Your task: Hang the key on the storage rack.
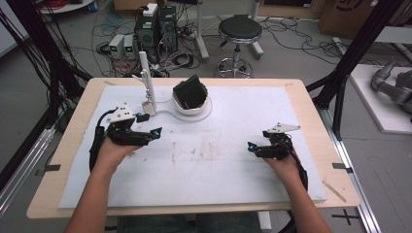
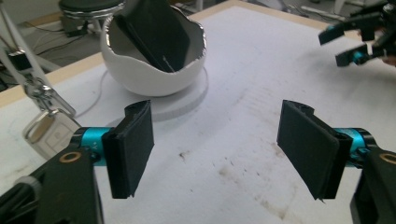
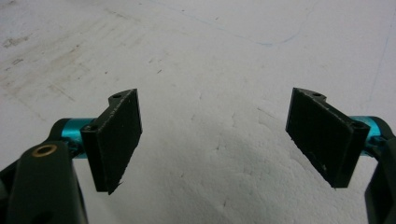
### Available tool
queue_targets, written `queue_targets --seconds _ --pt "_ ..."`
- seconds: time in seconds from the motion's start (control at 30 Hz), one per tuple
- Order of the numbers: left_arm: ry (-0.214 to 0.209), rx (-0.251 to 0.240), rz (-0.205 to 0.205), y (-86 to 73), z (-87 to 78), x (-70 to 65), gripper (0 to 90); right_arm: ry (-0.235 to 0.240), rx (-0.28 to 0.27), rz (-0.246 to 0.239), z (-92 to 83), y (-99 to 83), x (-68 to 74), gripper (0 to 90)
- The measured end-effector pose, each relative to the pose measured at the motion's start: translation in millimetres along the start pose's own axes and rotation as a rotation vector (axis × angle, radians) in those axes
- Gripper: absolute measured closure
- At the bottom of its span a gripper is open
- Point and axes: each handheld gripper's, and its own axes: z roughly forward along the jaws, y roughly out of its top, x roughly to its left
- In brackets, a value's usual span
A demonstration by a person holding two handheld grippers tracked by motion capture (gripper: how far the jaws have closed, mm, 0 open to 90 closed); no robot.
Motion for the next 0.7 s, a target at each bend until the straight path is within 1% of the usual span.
queue_targets --seconds 0.13,0.2,0.33,0.43,0.6,0.7 --pt "-0.020 0.005 -0.013 -6.3 2.2 2.8 24.0 -0.003 -0.003 0.005 -0.9 -0.1 -1.5 18.6" --pt "-0.031 0.016 -0.012 -7.9 3.5 4.0 23.8 -0.008 -0.001 0.000 -0.9 -0.1 -1.3 18.6" --pt "-0.031 0.022 -0.017 -9.1 4.9 4.8 23.8 -0.007 -0.001 -0.002 -0.1 0.0 0.0 18.6" --pt "-0.031 0.018 -0.022 -8.8 6.3 4.3 23.8 -0.003 0.005 -0.009 0.3 0.0 0.1 18.6" --pt "-0.034 0.025 -0.017 -9.8 7.7 3.9 23.8 -0.005 0.007 -0.011 0.3 -0.1 0.1 18.6" --pt "-0.034 0.023 -0.022 -10.2 8.1 3.8 23.8 -0.006 0.009 -0.009 -0.1 0.1 0.7 18.6"
